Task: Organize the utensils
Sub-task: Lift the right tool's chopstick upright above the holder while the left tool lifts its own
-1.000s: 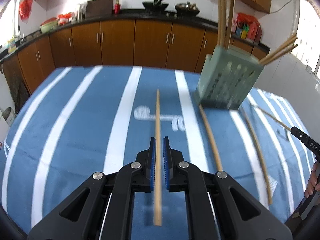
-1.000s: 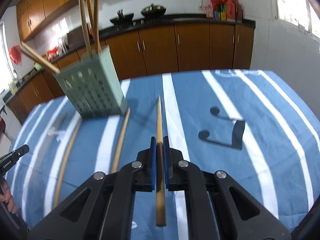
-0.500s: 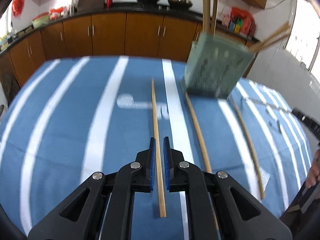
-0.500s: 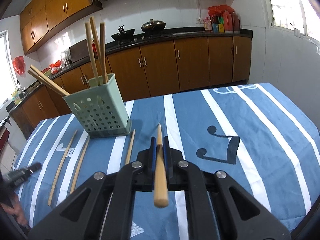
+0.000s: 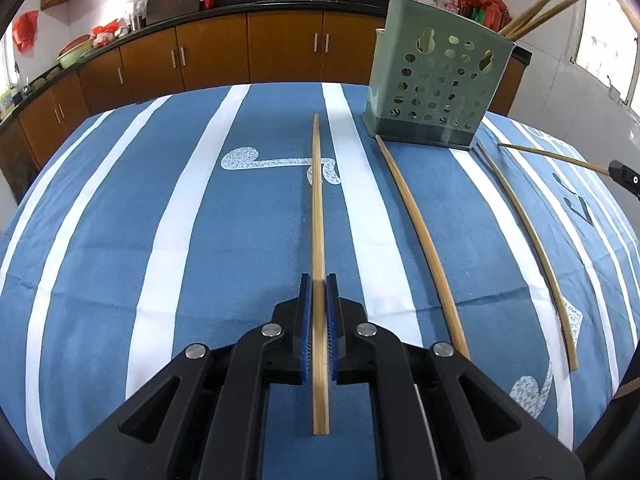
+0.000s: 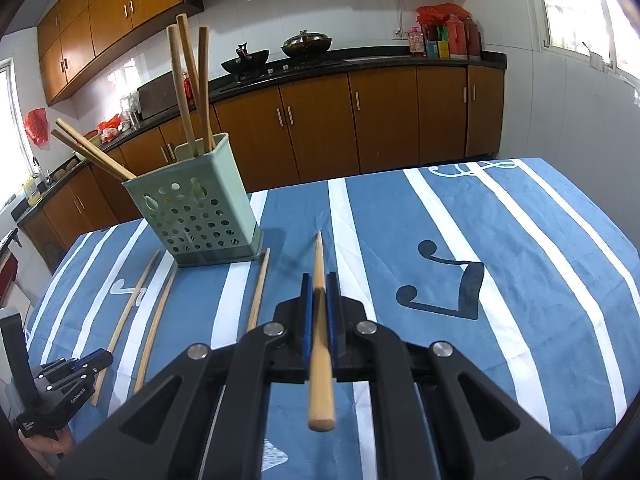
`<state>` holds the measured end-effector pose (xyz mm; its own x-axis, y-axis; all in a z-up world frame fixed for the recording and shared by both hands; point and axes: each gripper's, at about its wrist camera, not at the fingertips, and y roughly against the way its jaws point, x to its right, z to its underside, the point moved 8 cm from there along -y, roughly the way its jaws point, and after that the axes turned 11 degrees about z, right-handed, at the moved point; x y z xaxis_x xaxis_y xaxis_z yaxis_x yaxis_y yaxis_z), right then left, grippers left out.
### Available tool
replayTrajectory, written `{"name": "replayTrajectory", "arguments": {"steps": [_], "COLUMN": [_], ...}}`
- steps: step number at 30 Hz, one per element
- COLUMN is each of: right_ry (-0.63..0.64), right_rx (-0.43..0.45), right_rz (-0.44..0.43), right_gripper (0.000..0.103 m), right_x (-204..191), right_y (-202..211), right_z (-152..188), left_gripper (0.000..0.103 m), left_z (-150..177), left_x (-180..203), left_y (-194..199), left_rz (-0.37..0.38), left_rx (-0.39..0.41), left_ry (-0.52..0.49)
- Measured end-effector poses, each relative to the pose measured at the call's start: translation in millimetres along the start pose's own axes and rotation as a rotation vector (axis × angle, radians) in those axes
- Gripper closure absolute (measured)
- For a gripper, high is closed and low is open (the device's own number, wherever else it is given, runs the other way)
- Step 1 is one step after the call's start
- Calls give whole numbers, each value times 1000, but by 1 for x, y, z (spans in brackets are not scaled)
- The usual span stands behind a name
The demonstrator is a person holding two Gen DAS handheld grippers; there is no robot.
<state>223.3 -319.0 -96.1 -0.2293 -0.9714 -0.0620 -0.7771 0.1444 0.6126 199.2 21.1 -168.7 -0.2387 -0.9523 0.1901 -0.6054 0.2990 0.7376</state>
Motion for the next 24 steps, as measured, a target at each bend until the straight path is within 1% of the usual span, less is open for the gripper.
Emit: {"name": "replayTrajectory", "arguments": {"steps": [2, 4, 11, 17, 20, 24], "right_ry": [0, -2, -23, -31, -29, -26], "right_rx": [9, 24, 76, 120, 138, 150], "right_rz": [-1, -2, -7, -19, -28, -30], "right_gripper": [95, 95, 95, 95, 95, 95], "right_x": [1, 2, 9, 8, 6, 5], "right_y": [3, 7, 22, 36, 42, 46], "right_z": [-2, -6, -23, -34, -39, -43], "left_gripper": [96, 96, 96, 96, 96, 96], "left_z": [-3, -9, -52, -83, -94, -99], "left_x": [-2, -5, -9, -7, -6, -5], "left_y": [3, 9, 60, 93, 104, 107], "left_rz": [9, 14, 23, 35, 35, 35], "left_rx": [2, 24, 175, 289, 325, 338], "left_ry": [17, 27, 36, 43, 43, 43]}}
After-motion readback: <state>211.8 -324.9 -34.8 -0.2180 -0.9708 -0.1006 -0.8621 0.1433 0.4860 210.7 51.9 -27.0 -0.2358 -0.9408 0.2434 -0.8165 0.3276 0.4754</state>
